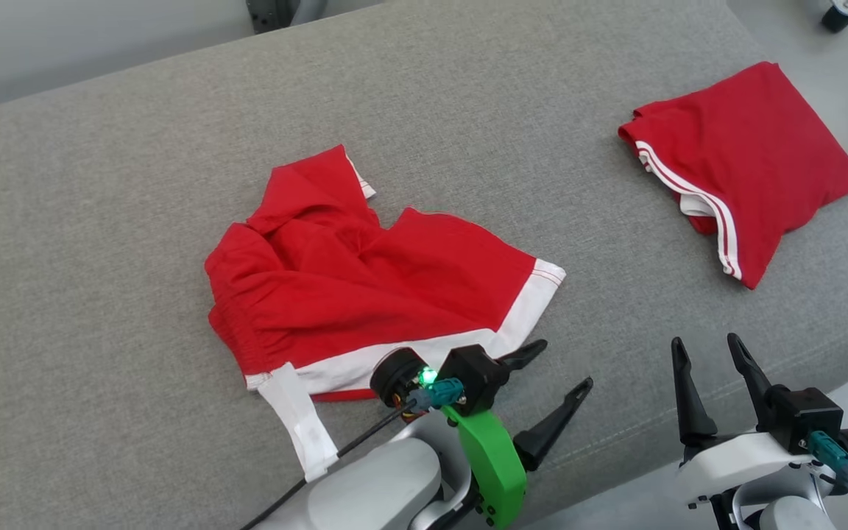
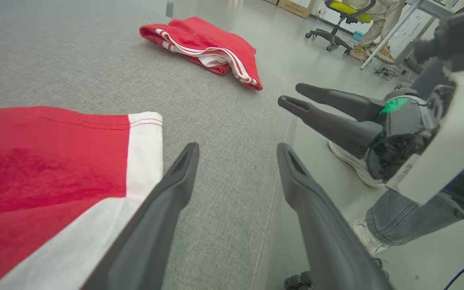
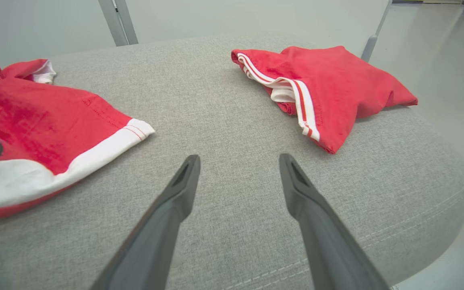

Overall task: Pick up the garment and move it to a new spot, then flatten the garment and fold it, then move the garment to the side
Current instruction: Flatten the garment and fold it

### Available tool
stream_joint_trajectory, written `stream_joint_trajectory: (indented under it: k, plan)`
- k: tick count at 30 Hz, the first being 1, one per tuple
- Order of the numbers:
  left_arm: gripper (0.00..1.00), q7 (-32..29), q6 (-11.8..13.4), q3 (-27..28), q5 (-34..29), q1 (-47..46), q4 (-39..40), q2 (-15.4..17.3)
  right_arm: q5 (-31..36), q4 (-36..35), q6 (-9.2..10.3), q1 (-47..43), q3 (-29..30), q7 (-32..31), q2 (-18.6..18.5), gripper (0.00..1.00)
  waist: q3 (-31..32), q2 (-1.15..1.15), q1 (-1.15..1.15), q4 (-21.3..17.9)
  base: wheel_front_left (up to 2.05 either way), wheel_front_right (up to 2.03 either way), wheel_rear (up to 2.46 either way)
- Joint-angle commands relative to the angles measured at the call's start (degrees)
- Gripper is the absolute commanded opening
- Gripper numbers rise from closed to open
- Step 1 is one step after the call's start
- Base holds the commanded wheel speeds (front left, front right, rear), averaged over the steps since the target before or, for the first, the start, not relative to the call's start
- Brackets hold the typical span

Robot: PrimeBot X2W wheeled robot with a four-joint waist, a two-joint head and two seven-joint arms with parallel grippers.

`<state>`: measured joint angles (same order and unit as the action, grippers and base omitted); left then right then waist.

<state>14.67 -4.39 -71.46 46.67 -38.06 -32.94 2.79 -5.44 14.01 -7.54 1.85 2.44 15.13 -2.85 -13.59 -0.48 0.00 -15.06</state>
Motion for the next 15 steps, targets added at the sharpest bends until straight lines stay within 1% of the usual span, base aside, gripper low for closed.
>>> stream_joint_trajectory:
  k: [1,3,5,8,10,12,15]
  plan:
    - [1.00,0.1,-0.1,-0.3,0.3,0.8,0.4,0.3,0.6,0.1,0.11,-0.7,1.1,0.0,-0.1,1.00,1.9,0.48,0.00,2.2,0.00,0.00,0.00]
    - [1.00,0.3,0.8,0.2,1.1,1.0,1.4,0.2,1.0,-0.1,0.11,-0.9,1.4,0.0,-0.1,1.00,2.6,0.48,0.00,3.1,0.00,0.00,0.00]
    - [1.00,0.5,2.1,1.8,1.3,1.4,1.9,0.2,1.4,-0.5,0.11,-1.2,1.9,0.0,-0.1,1.00,3.4,0.48,0.00,4.0,0.00,0.00,0.00]
    - [1.00,0.5,4.0,7.1,-1.0,2.8,3.6,0.6,2.3,-1.3,0.11,-1.6,2.5,0.0,-0.1,1.00,4.5,0.48,0.00,5.5,0.00,0.00,0.00]
    - [1.00,0.5,4.9,11.6,-2.9,5.1,5.5,2.0,3.3,-1.8,0.11,-1.9,2.7,0.0,-0.1,1.00,5.6,0.48,0.00,6.4,0.00,0.00,0.00]
    - [1.00,0.5,5.8,16.3,-5.3,7.3,7.7,4.1,4.3,-2.3,0.11,-2.1,2.9,0.0,-0.1,1.00,6.8,0.48,0.00,7.1,0.00,0.00,0.00]
    - [1.00,0.4,7.1,22.9,-9.2,12.7,11.6,6.6,5.3,-3.3,0.11,-2.8,3.6,0.0,-0.1,1.00,8.4,0.48,0.00,8.7,0.00,0.00,0.00]
